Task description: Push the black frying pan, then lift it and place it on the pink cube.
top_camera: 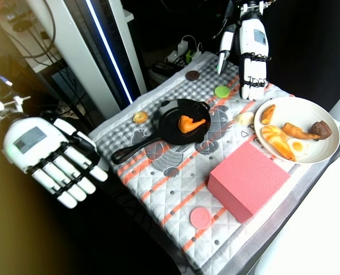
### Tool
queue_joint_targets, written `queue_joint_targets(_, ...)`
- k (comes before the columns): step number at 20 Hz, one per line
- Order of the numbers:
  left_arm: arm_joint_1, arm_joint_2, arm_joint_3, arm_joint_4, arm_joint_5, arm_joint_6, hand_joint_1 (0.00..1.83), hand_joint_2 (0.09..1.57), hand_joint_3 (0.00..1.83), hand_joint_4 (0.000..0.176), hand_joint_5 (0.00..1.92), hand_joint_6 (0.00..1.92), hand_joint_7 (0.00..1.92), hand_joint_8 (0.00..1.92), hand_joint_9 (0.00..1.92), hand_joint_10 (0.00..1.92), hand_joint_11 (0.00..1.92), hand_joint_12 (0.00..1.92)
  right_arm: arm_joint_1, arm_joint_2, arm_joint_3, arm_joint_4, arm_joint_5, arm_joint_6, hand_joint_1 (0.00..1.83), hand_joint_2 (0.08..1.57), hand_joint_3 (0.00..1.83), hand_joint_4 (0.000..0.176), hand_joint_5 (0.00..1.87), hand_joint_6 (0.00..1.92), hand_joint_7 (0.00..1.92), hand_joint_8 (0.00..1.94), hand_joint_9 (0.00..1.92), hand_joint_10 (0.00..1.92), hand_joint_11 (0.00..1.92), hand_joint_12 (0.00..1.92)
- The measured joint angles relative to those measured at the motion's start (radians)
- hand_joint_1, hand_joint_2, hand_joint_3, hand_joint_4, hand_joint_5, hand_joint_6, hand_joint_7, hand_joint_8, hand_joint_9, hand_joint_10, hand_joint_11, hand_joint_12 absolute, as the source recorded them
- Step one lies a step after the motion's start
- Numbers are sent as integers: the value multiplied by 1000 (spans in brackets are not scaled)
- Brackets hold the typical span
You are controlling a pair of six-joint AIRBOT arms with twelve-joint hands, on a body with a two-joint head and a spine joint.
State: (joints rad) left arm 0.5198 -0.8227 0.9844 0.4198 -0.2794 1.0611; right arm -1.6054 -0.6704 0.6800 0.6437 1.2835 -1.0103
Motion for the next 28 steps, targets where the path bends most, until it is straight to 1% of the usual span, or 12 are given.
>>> queue_joint_targets(7,-70,-36,-14,143,60,0,544,1394,0,0,277,4,223,2,91,21,0,551,-19,-21,0,19,45,36,548,1326,11,0,0,0,0,0,0,0,0,287)
queue_joint_targets(8,-79,-38,-14,164,71,0,530,1384,0,0,268,3,238,4,116,27,0,710,-19,-21,0,18,51,44,551,1331,3,0,0,0,0,0,0,0,0,546)
queue_joint_targets(10,-84,-47,-14,198,95,0,531,1365,0,0,303,14,283,8,160,35,0,958,-19,-23,5,14,53,51,566,1324,0,0,0,0,0,0,0,0,0,730)
queue_joint_targets(13,-93,-61,-27,282,148,0,472,1347,0,0,374,39,355,17,227,52,0,998,-19,-30,11,15,58,71,596,1341,3,0,0,0,0,0,0,0,0,698)
queue_joint_targets(15,-95,-68,-34,318,162,-1,478,1323,0,0,433,62,420,22,282,68,0,1170,-19,-30,11,18,60,76,577,1343,0,0,0,0,0,0,0,0,0,867)
queue_joint_targets(19,-89,-84,-34,340,188,0,447,1292,0,0,507,49,485,9,346,51,0,1093,-19,-37,16,16,72,92,586,1356,1,0,0,0,0,0,0,0,0,492)
queue_joint_targets(21,-76,-89,-34,340,189,0,449,1281,0,0,532,47,516,10,380,49,0,1178,-19,-37,17,16,74,92,570,1354,0,0,0,0,0,0,0,0,0,591)
queue_joint_targets(23,-65,-98,-33,341,185,1,397,1291,1,0,540,41,518,2,394,40,0,1176,-19,-43,20,18,74,96,596,1349,0,0,0,0,0,0,0,0,0,227)
queue_joint_targets(25,-54,-112,-24,339,171,0,384,1291,0,0,532,34,516,2,377,28,0,1181,-19,-47,20,16,72,98,579,1334,0,0,0,0,0,0,0,0,0,83)
queue_joint_targets(26,-55,-117,-20,340,166,1,376,1291,0,0,525,28,496,0,363,19,0,1153,-19,-49,20,18,74,98,560,1334,0,0,0,0,0,0,0,0,0,324)
queue_joint_targets(27,-55,-123,-18,340,164,2,394,1286,0,0,532,30,500,3,374,21,0,1134,-19,-51,20,18,73,98,528,1326,0,0,0,0,0,0,0,0,0,818)
queue_joint_targets(28,-55,-127,-18,340,161,4,382,1293,1,0,512,20,479,1,351,10,0,1072,-19,-53,20,18,74,99,555,1332,0,0,0,0,0,0,0,0,0,978)
